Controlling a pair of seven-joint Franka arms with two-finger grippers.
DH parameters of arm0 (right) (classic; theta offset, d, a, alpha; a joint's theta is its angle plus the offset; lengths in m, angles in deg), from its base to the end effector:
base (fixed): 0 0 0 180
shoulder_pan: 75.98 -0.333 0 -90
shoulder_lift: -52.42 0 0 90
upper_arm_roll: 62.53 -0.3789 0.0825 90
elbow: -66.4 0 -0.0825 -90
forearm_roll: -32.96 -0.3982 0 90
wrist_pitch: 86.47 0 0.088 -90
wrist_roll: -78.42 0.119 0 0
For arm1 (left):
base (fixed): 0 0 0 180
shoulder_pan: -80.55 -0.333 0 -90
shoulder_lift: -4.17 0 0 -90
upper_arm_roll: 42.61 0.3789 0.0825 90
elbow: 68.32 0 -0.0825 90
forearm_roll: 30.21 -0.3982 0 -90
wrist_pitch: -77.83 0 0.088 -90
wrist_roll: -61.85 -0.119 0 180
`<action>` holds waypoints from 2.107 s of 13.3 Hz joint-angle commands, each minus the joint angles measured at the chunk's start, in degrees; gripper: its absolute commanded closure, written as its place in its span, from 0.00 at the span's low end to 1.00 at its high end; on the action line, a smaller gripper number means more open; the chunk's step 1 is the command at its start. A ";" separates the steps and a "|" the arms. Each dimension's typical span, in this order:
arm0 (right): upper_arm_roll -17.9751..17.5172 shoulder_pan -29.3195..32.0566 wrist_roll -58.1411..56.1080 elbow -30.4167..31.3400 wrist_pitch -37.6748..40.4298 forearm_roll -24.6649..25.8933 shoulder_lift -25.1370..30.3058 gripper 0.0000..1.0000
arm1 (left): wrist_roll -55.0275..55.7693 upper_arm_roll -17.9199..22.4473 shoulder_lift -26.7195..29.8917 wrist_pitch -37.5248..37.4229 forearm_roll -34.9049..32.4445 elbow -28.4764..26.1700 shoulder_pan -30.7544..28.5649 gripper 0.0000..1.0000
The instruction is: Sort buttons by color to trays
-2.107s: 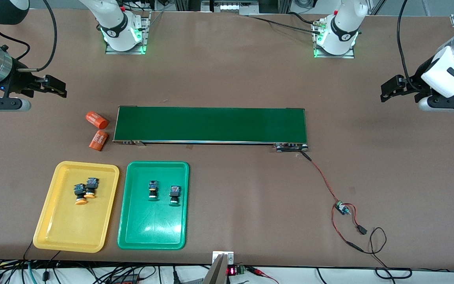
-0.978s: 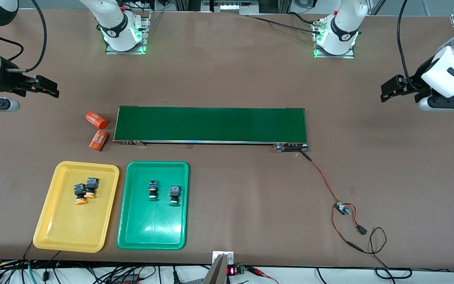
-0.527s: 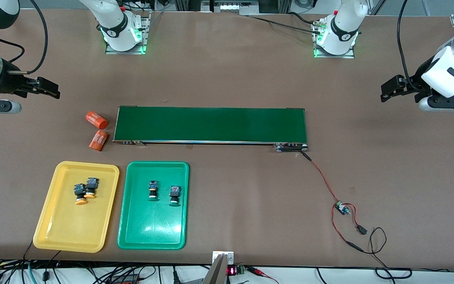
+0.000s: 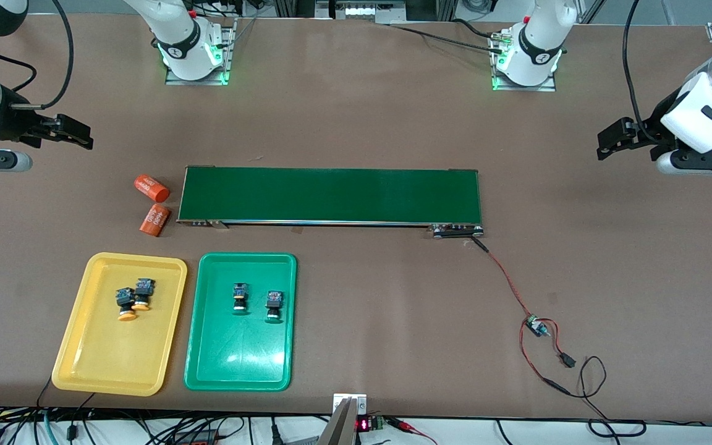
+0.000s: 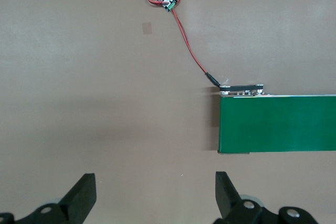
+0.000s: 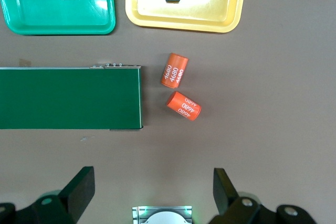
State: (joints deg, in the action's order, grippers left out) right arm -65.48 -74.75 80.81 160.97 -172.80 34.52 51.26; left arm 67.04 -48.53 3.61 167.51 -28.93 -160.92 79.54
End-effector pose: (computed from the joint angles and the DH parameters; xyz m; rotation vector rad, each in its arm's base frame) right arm 0.5618 0.0132 0.6208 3.0992 -0.0172 -0.2531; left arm 0.5667 -0.0510 0.6474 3.1221 0.0085 -0.0976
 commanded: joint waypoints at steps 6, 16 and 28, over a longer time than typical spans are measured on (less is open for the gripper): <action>-0.12 -0.27 1.92 0.09 -3.41 -2.16 -0.59 0.00 | -1.41 0.12 -0.67 -1.35 1.71 1.73 -0.40 0.00; -0.12 -1.76 2.00 0.09 -4.02 -3.05 -0.77 0.00 | -1.41 0.12 -0.67 -1.35 1.71 1.64 -0.40 0.00; -0.12 -4.57 2.00 0.09 -4.02 -2.79 -0.77 0.00 | -1.41 0.12 -0.67 -1.35 1.71 1.73 -0.40 0.00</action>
State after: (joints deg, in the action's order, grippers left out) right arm -65.70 -78.92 82.21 160.97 -176.46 32.45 50.30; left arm 67.04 -48.53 3.61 167.51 -28.93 -160.92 79.54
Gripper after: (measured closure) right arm 0.000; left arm 0.000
